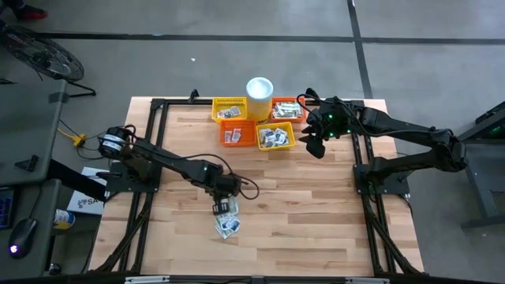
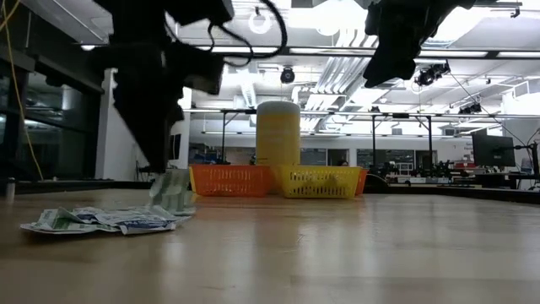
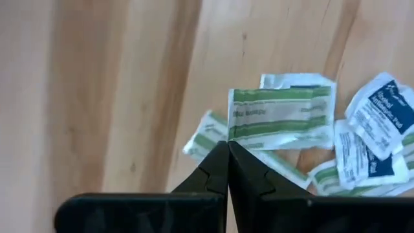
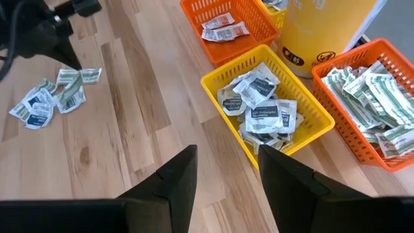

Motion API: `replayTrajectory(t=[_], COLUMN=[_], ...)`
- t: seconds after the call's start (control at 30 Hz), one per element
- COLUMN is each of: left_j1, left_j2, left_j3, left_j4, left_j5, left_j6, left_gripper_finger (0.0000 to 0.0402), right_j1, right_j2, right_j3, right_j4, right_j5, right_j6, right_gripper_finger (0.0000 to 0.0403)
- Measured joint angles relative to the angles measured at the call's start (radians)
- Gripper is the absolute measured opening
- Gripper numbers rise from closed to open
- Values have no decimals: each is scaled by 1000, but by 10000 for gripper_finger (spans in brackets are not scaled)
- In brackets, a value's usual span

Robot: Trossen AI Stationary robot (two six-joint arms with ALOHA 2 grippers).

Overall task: Pick & Place First Aid Supplies
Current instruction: Put the green bandage pack into the top orange basket

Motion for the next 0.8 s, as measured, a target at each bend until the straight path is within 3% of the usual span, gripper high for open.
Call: replayTrajectory(t=[0.33,0.6,0.8], left_j1=[0,1,1], left_j2=[-12,-12,-12], left_j3=[190,333,371], left_j4=[-102,-100,-25], left_j5=[-216,-447,-598], left_j6=[-13,-27,-13], left_gripper_finger=[0,0,0], right_j1=[0,0,0], right_j2=[1,1,1], right_j3=[0,0,0], right_j4=[1,17,71], right_j5=[-45,-150,-203], right_j6=[-7,-8,-14], right_gripper_finger=[158,158,158])
